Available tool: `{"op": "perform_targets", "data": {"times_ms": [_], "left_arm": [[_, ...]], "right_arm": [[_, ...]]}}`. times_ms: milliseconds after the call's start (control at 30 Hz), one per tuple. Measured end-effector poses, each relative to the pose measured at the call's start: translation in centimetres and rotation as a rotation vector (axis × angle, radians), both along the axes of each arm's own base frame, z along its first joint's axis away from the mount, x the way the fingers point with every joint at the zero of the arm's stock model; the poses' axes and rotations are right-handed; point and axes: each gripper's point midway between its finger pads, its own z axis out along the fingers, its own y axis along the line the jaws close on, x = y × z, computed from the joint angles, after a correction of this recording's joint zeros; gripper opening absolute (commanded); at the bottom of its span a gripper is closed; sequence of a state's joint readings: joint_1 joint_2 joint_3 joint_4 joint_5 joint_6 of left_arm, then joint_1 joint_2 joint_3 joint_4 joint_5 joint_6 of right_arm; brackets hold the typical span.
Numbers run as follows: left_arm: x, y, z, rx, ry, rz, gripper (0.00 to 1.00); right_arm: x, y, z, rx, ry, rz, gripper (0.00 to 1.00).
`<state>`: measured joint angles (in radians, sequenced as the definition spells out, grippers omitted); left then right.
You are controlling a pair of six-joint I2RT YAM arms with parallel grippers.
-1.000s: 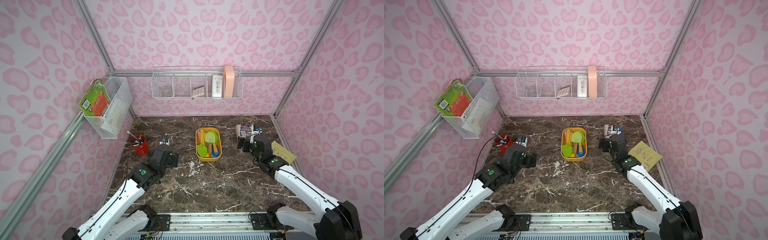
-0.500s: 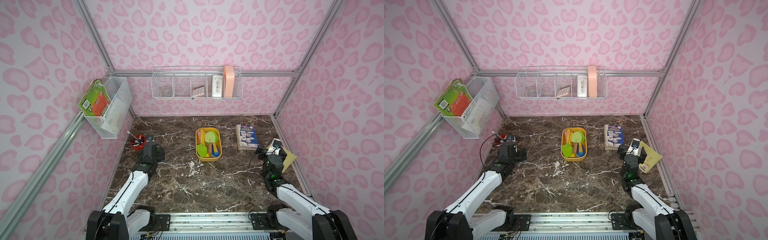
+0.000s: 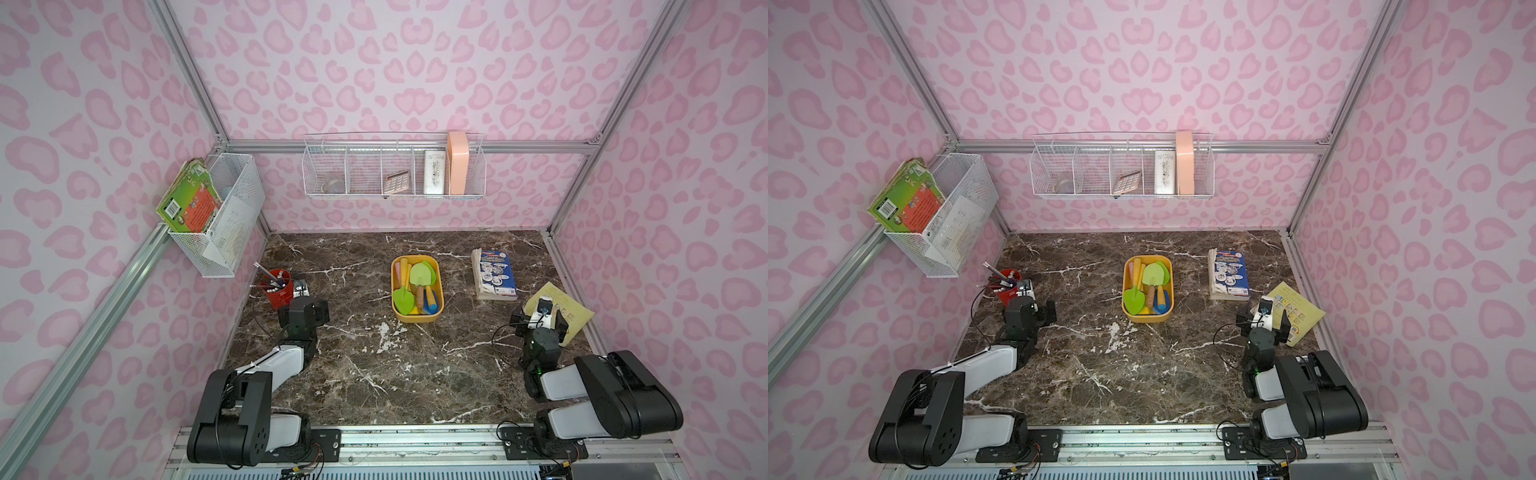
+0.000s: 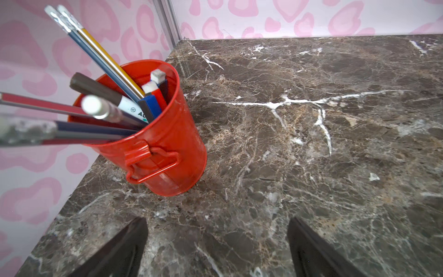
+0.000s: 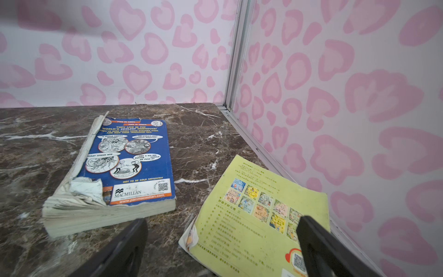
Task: Put the shovel into the storage box
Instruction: Reset both arms
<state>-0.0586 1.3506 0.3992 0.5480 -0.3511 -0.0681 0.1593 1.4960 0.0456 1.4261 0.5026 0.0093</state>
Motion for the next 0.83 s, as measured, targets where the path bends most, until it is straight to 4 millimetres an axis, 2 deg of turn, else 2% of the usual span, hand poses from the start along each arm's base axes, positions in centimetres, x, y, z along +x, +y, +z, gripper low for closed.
{"op": "perform_targets", "data": {"times_ms": [167,233,333,400,467,600,733,833], "left_arm": [[0.4,-0.4,-1.5,-0.012,-0.03,-0.024,0.91],[1.2,-1.0,-1.7,-0.013,-0.037,-0.059,0.91],[2.2,-1.7,-2.7,0.0,-0.035,-0.106,0.97],[2.7,-2.0,-2.0,-0.003,-0.033,-0.113,0.99],[3.7,-2.2,-0.1,-0.005,-0.095,-0.115,0.99],[3.3,-2.1,-1.2,-0.004,-0.06,-0.115,0.99],[3.6,-2.2,-0.6,-0.004,-0.066,-0.115,0.99],[3.5,-2.2,-0.8,-0.004,-0.054,-0.116,0.99]], "right_arm": [[-0.1,1.1,-2.1,-0.032,0.053,0.086,1.0],[0.3,1.2,-1.3,-0.028,0.024,0.098,1.0],[2.1,1.3,1.6,-0.018,-0.076,0.091,1.0],[3.1,1.0,2.8,-0.006,-0.111,0.084,1.0],[3.3,0.7,2.9,0.004,-0.111,0.073,1.0],[3.4,0.6,2.2,0.006,-0.083,0.075,1.0],[3.5,0.9,2.0,0.008,-0.072,0.084,1.0],[3.5,0.8,1.9,0.009,-0.069,0.087,1.0]]}}
